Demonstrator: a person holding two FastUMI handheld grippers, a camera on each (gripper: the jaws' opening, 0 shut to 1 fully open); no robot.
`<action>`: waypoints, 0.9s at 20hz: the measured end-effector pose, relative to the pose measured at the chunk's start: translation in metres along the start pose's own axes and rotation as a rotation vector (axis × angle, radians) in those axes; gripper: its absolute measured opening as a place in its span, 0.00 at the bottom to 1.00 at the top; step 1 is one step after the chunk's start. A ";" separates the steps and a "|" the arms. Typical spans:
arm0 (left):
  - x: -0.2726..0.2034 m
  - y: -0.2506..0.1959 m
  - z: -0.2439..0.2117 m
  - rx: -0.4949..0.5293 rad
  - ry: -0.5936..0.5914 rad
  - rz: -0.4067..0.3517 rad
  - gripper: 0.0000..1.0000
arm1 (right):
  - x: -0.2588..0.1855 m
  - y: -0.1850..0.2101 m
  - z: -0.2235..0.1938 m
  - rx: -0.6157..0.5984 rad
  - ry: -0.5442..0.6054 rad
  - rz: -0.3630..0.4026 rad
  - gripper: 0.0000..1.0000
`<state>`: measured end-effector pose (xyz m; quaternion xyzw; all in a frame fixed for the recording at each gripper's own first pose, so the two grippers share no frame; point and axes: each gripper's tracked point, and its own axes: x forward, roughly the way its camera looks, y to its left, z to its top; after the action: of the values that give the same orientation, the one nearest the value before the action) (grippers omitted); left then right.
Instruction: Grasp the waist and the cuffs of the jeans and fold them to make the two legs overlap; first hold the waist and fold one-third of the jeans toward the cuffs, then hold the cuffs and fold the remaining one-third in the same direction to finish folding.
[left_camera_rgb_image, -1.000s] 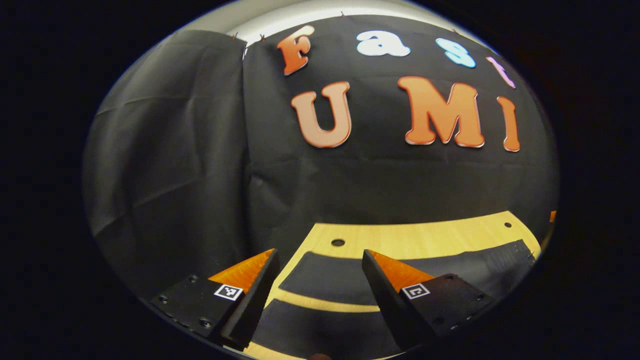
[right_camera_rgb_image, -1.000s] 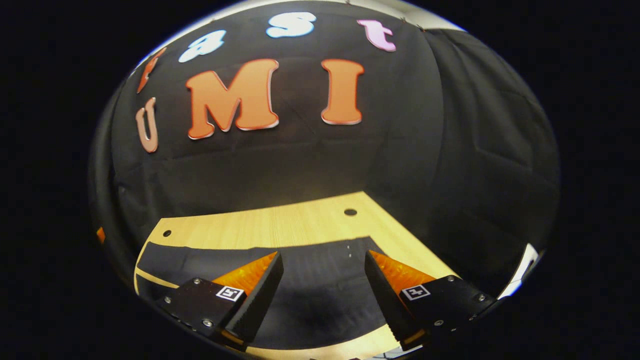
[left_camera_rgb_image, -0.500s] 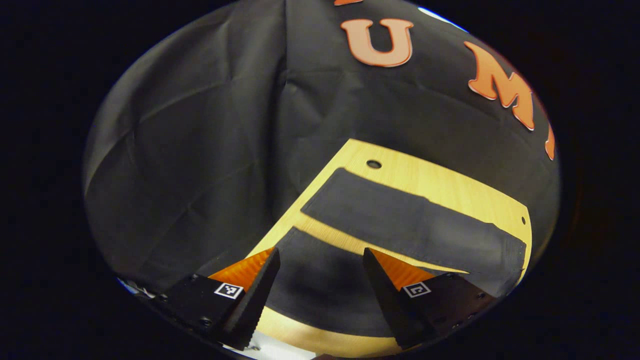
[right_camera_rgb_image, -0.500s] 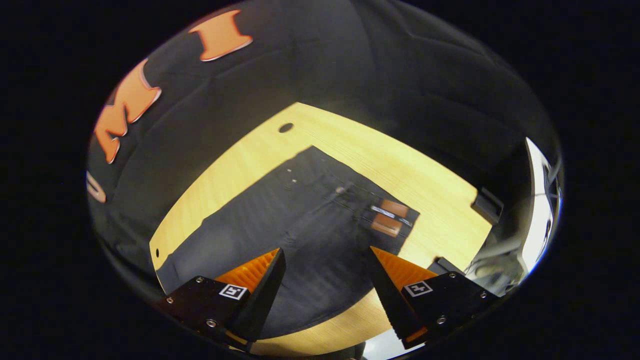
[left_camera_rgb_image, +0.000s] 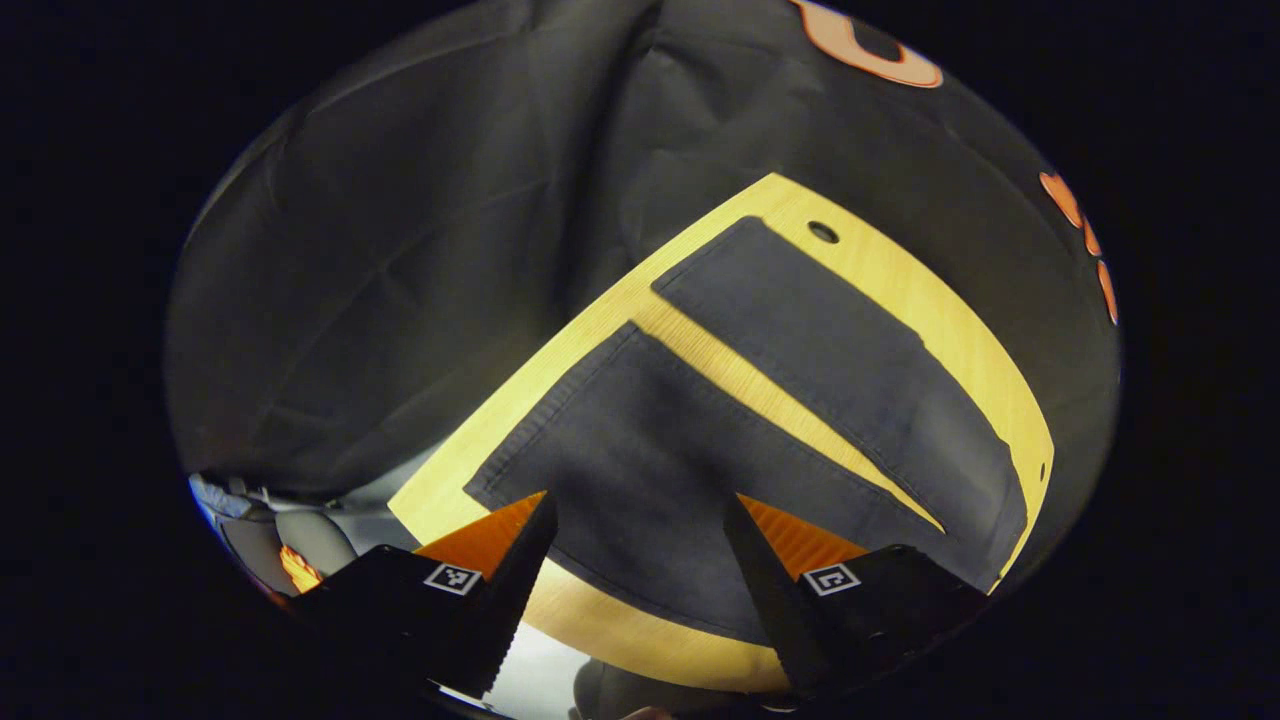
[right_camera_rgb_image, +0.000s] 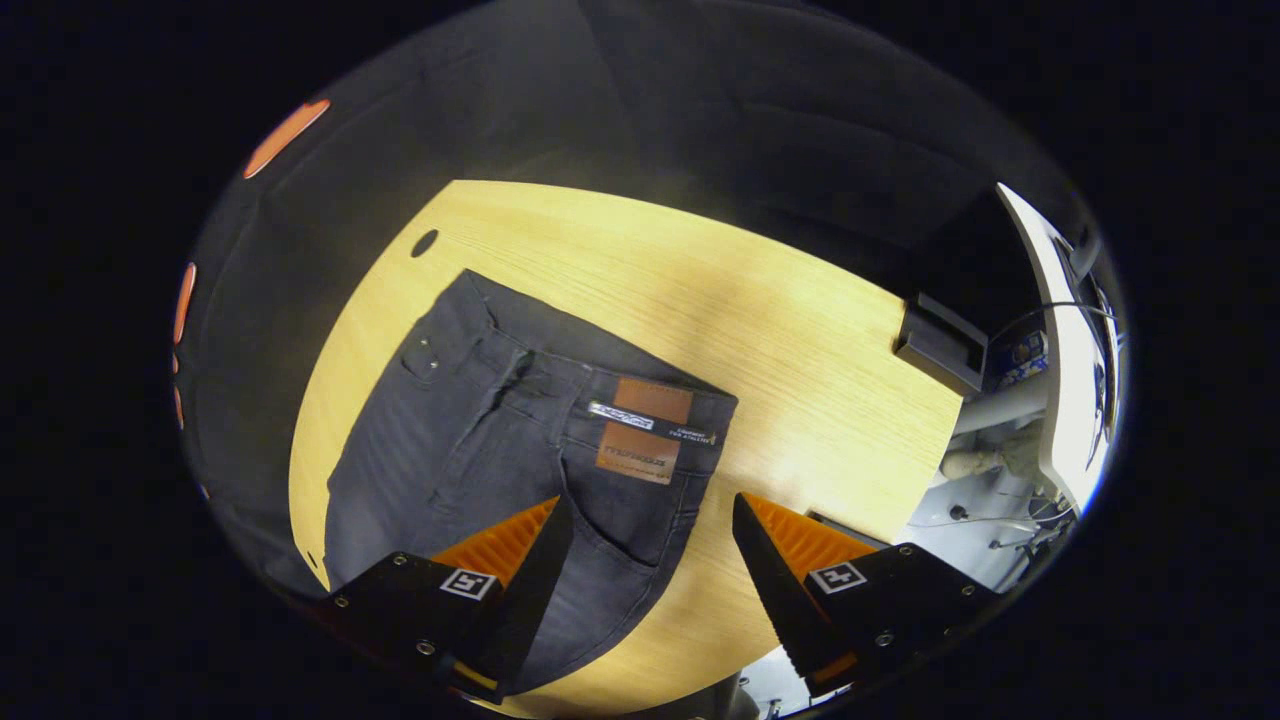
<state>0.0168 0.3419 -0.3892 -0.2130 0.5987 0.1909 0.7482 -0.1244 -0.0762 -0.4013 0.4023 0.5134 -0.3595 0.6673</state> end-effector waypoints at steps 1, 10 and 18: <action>0.006 0.002 -0.005 -0.029 0.041 0.001 1.00 | 0.007 0.001 -0.003 0.013 0.027 0.001 0.98; 0.017 0.016 -0.026 -0.324 0.255 0.066 0.99 | 0.031 -0.007 -0.007 -0.041 0.152 -0.130 0.73; 0.032 0.026 -0.018 -0.440 0.307 0.178 0.95 | 0.029 -0.007 -0.004 -0.109 0.160 -0.168 0.54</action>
<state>-0.0051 0.3553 -0.4265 -0.3434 0.6655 0.3468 0.5647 -0.1259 -0.0774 -0.4318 0.3482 0.6157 -0.3526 0.6127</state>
